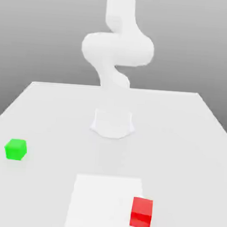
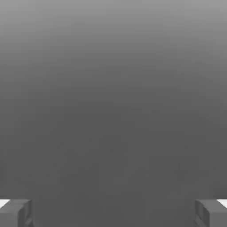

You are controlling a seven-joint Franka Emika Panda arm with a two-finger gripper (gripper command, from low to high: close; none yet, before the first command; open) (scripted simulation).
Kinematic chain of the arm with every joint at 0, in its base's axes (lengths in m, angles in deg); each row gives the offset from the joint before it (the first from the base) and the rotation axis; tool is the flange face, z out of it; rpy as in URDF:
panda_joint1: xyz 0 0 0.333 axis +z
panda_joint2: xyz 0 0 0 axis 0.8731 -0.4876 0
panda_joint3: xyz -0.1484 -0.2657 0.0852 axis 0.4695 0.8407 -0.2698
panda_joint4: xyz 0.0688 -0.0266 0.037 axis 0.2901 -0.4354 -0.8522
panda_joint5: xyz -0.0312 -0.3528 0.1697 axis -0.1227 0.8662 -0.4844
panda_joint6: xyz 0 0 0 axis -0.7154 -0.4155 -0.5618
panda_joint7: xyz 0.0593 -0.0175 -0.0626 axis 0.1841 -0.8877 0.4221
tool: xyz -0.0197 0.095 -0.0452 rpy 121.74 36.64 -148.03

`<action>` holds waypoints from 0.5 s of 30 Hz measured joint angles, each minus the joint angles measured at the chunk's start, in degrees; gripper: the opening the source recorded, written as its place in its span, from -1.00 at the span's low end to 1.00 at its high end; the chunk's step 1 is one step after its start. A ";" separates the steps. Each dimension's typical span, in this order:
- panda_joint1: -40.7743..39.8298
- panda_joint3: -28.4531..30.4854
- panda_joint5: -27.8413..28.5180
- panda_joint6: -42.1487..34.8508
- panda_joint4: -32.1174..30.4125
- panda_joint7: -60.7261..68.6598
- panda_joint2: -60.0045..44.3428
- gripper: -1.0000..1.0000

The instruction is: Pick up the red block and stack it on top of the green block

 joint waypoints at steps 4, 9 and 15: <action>-1.51 -2.98 1.34 3.50 -2.00 -4.07 -8.65 0.00; -2.71 -5.99 3.27 7.70 -4.41 -9.21 -19.09 0.00; -3.08 -8.43 5.42 12.73 -7.29 -15.24 -31.60 0.00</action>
